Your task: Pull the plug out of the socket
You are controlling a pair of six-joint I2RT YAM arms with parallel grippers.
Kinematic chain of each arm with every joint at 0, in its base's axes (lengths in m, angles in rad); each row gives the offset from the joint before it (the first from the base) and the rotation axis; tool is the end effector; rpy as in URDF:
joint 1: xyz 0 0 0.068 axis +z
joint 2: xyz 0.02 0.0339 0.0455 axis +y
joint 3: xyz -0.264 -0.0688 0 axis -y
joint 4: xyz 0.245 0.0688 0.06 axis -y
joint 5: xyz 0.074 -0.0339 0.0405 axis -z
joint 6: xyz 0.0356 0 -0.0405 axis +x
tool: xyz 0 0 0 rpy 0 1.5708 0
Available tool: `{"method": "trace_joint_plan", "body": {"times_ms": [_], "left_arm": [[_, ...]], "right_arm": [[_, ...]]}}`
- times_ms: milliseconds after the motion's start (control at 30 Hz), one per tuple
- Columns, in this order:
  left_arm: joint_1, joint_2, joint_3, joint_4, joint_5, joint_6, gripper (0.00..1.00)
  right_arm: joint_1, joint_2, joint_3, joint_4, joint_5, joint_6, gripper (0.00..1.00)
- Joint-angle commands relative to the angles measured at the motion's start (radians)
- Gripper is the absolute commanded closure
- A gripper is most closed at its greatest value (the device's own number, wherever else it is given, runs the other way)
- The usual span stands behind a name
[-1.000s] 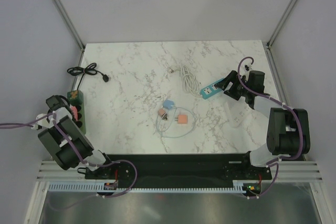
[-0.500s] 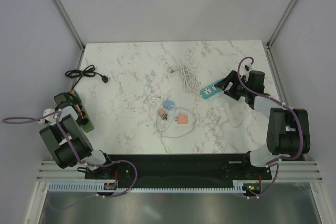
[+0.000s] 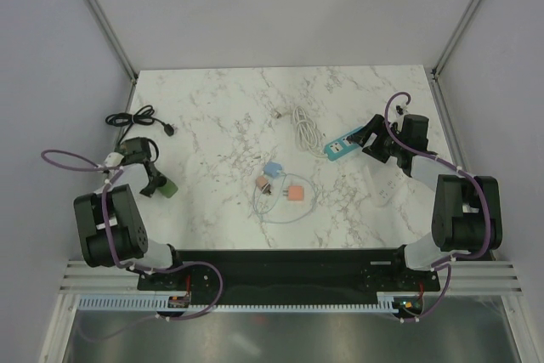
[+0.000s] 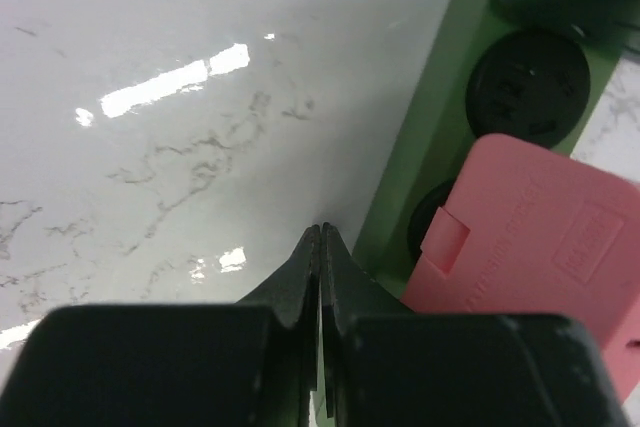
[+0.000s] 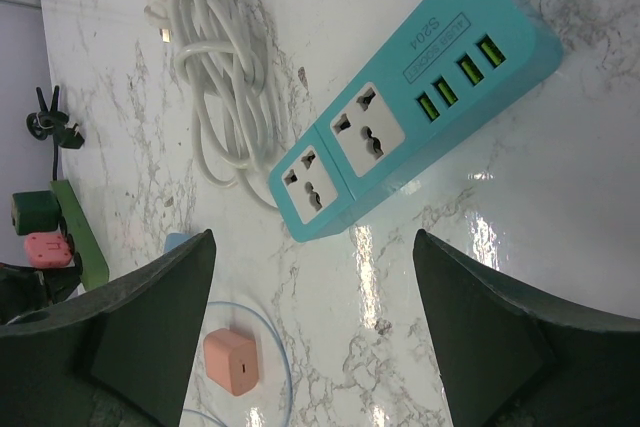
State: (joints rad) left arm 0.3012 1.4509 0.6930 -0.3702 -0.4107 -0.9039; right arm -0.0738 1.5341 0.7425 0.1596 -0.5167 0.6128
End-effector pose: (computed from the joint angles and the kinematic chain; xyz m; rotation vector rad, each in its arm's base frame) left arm 0.2377 0.0887 0.1544 -1.5627 2.0582 0.3410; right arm 0.3103 -0.0053 0.1832 0.4674 2.1924 0.8660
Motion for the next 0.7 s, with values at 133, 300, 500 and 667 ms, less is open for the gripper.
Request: {"method": "trace_joint_plan", "body": {"times_ms": [133,300,500,667], "left_arm": [[-0.175,0.054,0.042,0.076,0.269,0.069,0.98],[-0.261,-0.027,0.042,0.071,0.285,0.141,0.98],[-0.289,-0.249,0.011,-0.002,0.279,0.168,0.98],[-0.29,-0.411,0.019,-0.07,0.288,0.194,0.98]], "right_arm": [[0.005,0.001,0.024,0.009,0.014,-0.028,0.12],[0.009,0.003,0.028,0.008,0.02,-0.045,0.11],[0.054,-0.018,0.041,-0.025,0.075,-0.088,0.06],[0.118,-0.046,0.102,-0.141,0.191,-0.174,0.03]]}}
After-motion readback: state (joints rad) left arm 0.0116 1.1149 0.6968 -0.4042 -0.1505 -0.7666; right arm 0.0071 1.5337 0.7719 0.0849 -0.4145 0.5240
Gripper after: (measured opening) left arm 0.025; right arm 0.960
